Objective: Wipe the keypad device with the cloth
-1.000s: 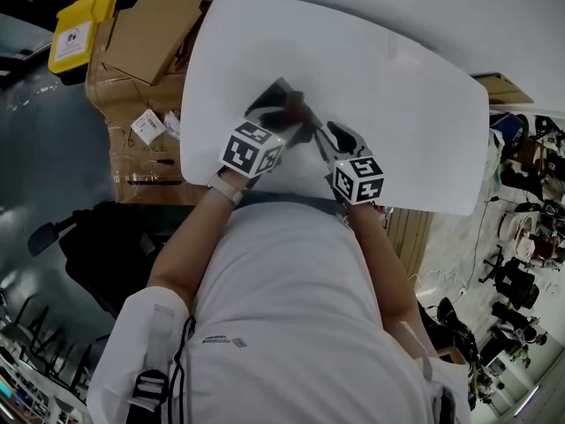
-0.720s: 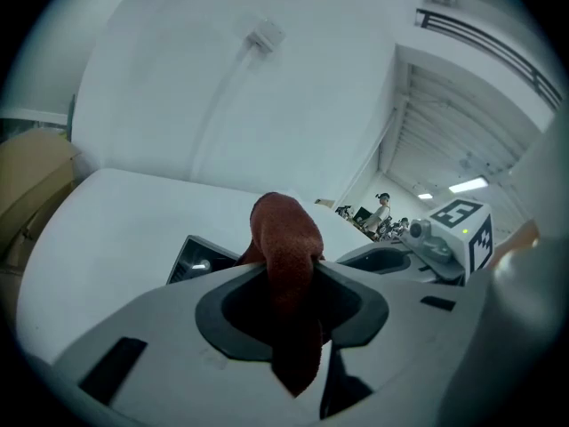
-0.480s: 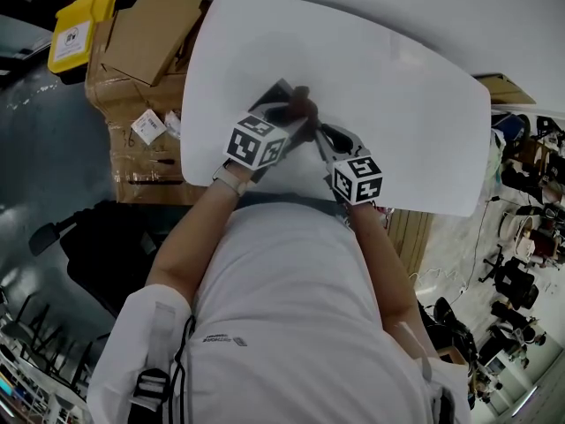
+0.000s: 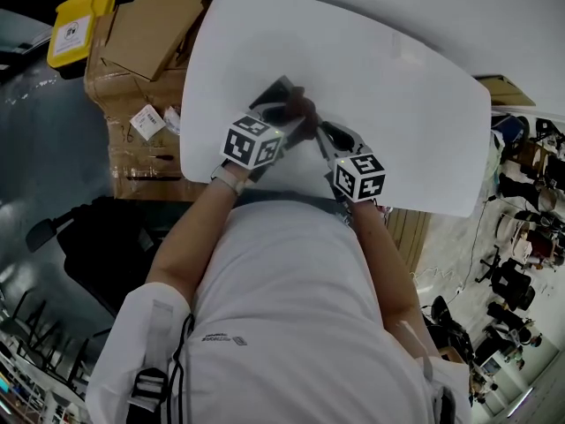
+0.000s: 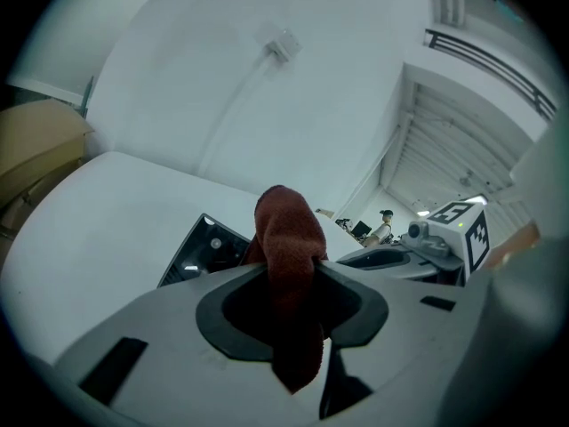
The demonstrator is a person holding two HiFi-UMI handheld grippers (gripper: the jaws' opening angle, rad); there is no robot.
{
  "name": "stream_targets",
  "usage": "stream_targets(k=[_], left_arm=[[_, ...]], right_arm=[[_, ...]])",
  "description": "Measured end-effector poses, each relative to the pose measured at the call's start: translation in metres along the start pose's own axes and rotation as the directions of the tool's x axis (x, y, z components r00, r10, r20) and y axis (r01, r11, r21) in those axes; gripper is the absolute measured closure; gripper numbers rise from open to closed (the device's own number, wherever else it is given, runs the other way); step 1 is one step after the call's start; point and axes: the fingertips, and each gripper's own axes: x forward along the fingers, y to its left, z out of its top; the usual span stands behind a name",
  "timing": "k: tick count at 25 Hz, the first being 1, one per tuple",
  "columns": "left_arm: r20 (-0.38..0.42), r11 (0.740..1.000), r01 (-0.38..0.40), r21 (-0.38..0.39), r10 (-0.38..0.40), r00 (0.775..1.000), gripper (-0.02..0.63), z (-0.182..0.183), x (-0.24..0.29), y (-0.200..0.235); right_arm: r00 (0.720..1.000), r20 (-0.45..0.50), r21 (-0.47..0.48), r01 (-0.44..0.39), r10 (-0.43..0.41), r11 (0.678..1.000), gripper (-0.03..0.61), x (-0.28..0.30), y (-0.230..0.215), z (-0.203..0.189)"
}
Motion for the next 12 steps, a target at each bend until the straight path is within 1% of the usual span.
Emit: stream_targets(k=[5,10,12], left_arm=[[-0.004,1.0,0.004,-0.017,-0.005,1.0,0.495,-0.006,-0.002,0.004],[0.002,0.998,-0.002,-0.062,0.002,1.0,0.495,-0.015,-0.005,0.01],[0.003,0.998,-0.002,-0.067,0.002,1.0,0.495,-0.015,-0.005,0.01]], right_arm=[[1.0,-0.004,0.007,-0.014,0.014,1.0,0.511,0.001,0.0,-0.001],[1.0,-0.011,-0.004,-0.014,0.014,1.0,0.511,0.001,0.0,0.0],[1.0,-0.013,-0.007,-0.014,0.014,1.0,0.511,0.001,0.0,0.0]])
